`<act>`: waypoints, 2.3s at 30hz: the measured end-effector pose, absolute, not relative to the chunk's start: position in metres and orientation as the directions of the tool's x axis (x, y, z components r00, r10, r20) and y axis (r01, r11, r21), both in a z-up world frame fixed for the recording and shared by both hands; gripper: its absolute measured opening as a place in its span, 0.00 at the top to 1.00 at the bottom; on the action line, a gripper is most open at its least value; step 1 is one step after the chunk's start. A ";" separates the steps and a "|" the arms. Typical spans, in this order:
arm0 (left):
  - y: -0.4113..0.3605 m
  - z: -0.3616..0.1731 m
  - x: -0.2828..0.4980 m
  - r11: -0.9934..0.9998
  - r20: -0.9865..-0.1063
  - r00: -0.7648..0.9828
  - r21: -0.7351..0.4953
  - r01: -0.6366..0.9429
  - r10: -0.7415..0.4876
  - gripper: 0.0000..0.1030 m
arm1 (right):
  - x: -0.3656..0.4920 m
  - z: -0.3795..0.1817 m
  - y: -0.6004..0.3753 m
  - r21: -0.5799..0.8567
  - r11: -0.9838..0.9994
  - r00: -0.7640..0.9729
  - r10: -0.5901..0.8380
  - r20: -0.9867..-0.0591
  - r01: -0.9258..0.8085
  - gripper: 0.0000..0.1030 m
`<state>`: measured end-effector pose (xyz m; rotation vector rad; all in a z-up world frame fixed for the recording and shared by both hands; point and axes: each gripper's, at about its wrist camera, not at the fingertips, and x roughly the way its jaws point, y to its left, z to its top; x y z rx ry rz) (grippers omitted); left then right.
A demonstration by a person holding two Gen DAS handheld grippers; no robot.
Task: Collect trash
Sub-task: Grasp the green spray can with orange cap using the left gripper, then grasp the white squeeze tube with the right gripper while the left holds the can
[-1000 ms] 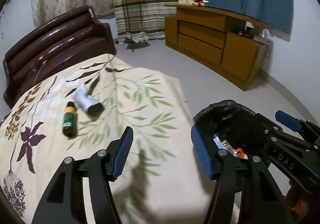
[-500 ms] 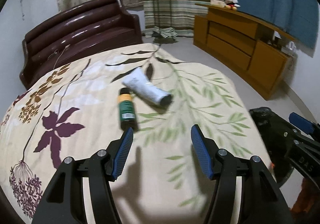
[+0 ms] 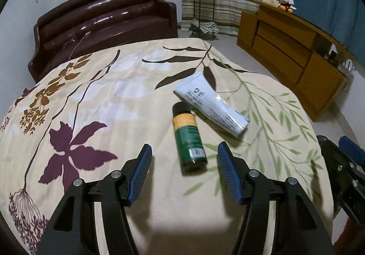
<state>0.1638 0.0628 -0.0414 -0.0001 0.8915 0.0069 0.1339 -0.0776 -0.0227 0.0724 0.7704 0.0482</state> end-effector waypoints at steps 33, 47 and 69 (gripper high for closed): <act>0.124 -0.034 0.177 1.000 -0.768 0.640 -0.003 -0.015 0.007 0.76 | 0.178 -0.015 0.011 0.060 0.981 0.694 0.172 -0.699 -0.183 0.43; 0.180 -0.034 0.171 0.996 -0.767 0.638 0.015 -0.091 0.070 0.76 | 0.208 -0.031 0.045 0.070 0.970 0.635 0.206 -0.745 -0.232 0.43; 0.183 -0.037 0.164 0.996 -0.764 0.643 -0.006 -0.093 0.055 0.76 | 0.206 -0.040 0.057 0.037 0.971 0.607 0.176 -0.775 -0.235 0.70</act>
